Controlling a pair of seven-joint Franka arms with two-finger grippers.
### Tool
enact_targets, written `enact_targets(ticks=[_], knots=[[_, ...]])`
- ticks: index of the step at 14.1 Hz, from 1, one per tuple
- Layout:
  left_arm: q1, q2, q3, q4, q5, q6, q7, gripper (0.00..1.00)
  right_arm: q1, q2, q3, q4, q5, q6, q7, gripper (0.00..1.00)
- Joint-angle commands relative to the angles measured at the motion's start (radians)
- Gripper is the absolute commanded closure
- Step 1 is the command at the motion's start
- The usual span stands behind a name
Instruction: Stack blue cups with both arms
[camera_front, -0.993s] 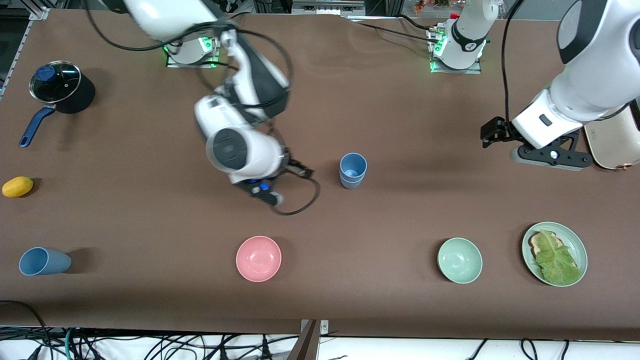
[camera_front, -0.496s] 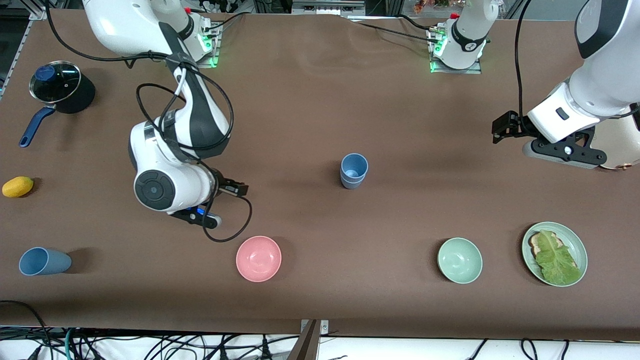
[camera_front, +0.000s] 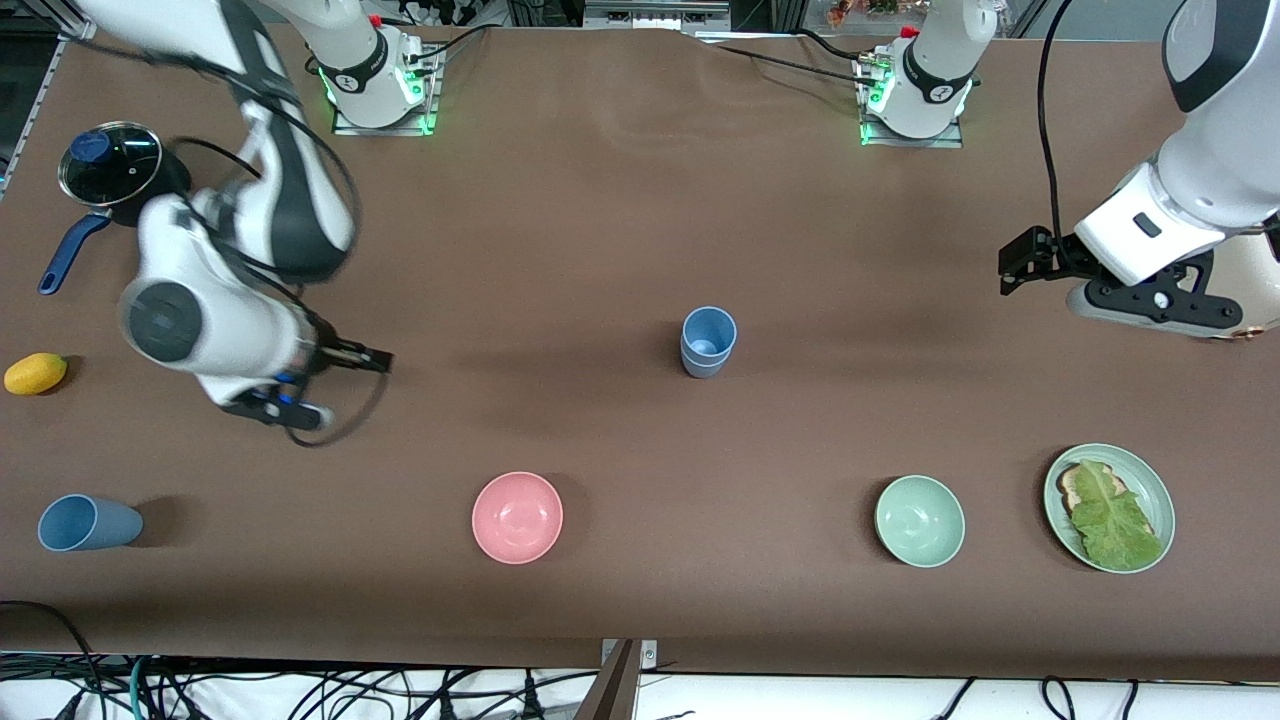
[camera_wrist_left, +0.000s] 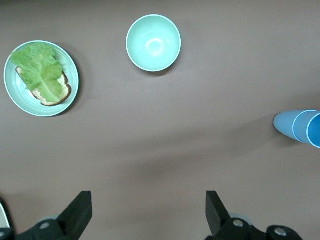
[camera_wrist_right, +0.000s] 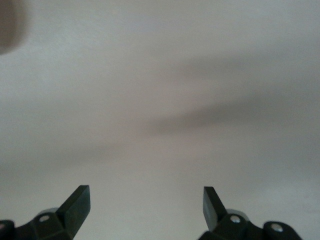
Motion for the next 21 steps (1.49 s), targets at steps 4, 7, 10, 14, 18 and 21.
enact_targets(ticks=[4, 7, 10, 14, 18, 21], knots=[[-0.019, -0.048, 0.009, -0.046, 0.016, -0.011, -0.008, 0.00, -0.178, -0.317, 0.099, -0.170, -0.046, -0.081, -0.154, 0.00], [-0.002, -0.045, 0.011, -0.045, 0.010, -0.010, -0.006, 0.00, -0.189, -0.382, 0.099, -0.112, -0.132, -0.187, -0.234, 0.00], [-0.002, -0.045, 0.011, -0.046, 0.012, -0.011, -0.008, 0.00, -0.212, -0.379, 0.083, -0.053, -0.095, -0.217, -0.246, 0.00], [-0.002, -0.040, 0.011, -0.040, 0.010, -0.010, -0.009, 0.00, -0.211, -0.365, 0.063, -0.050, -0.072, -0.203, -0.237, 0.00], [-0.002, -0.039, 0.011, -0.040, 0.013, -0.010, -0.009, 0.00, -0.211, -0.359, 0.063, -0.050, -0.029, -0.201, -0.234, 0.00], [-0.002, -0.037, 0.012, -0.039, 0.016, -0.008, -0.009, 0.00, -0.211, -0.359, 0.063, -0.050, -0.029, -0.205, -0.231, 0.00]])
